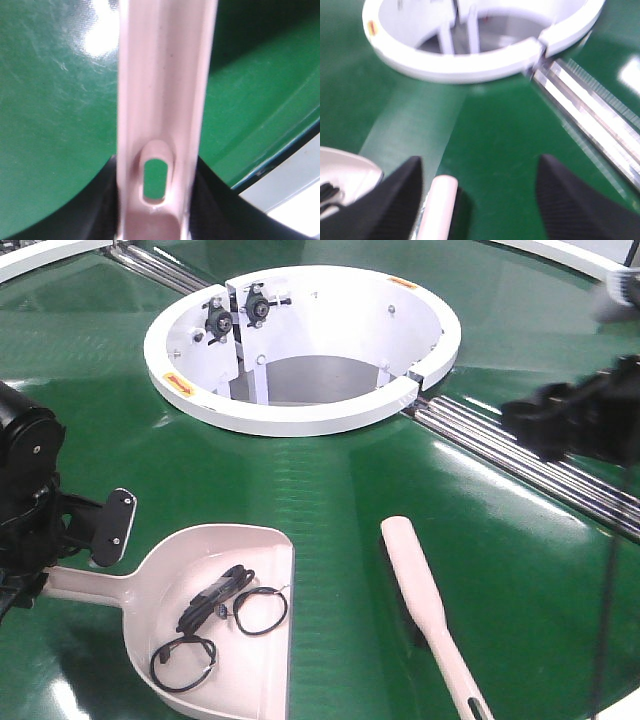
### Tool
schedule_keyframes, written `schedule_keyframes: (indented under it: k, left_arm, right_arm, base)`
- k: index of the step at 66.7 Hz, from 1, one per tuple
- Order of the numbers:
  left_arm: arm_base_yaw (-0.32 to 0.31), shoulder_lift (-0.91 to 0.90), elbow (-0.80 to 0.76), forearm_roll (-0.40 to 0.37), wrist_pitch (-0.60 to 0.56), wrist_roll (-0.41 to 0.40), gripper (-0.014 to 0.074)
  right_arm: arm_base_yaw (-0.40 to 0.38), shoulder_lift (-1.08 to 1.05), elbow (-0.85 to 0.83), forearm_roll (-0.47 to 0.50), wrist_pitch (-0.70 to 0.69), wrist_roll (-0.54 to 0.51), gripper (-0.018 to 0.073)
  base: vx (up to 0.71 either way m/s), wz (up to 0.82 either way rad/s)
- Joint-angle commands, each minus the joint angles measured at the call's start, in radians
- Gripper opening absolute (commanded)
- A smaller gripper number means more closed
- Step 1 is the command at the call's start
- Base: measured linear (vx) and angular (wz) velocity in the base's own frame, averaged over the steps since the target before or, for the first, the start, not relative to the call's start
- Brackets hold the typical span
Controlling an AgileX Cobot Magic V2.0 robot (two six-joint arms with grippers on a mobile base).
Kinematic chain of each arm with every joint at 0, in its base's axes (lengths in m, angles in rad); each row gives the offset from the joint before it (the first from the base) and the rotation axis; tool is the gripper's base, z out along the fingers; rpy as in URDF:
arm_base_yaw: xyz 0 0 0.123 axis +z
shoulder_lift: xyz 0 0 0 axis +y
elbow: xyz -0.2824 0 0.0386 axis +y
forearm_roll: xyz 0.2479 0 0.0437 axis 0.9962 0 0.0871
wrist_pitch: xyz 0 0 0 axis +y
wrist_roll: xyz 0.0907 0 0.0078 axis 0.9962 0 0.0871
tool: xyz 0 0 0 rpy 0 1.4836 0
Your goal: Clean and inspect green conveyor with broom and dustpan
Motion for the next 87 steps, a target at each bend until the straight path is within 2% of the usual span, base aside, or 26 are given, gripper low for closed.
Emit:
schedule_keyframes:
  k: [1, 13, 30, 46, 87]
  left_arm:
    - [-0.008, -0.034, -0.029, -0.002, 0.019, -0.012, -0.0023]
    - [-0.008, -0.034, -0.029, -0.002, 0.019, -0.012, -0.0023]
    - [-0.008, -0.034, -0.029, -0.002, 0.019, -0.012, -0.0023]
    - [-0.008, -0.034, -0.029, -0.002, 0.019, -0.012, -0.0023]
    - [-0.008, -0.034, -0.029, -0.002, 0.018, -0.012, -0.0023]
  right_arm:
    - [-0.008, -0.169, 0.098, -0.003, -0.168, -0.005, 0.0293]
    - [-0.008, -0.449, 0.283, 0.011, -0.265, -0.005, -0.0014]
    - [-0.008, -0.685, 0.373, 0.013, -0.264, -0.005, -0.001]
    - [-0.008, -0.692, 0.373, 0.054, -0.245, -0.005, -0.0008]
    - [-0.008, -0.692, 0.373, 0.055, -0.246, -0.005, -0.0008]
  base:
    - [0.0, 0.0]
    - [0.0, 0.0]
    - [0.0, 0.0]
    - [0.0, 0.0]
    - [0.0, 0.0]
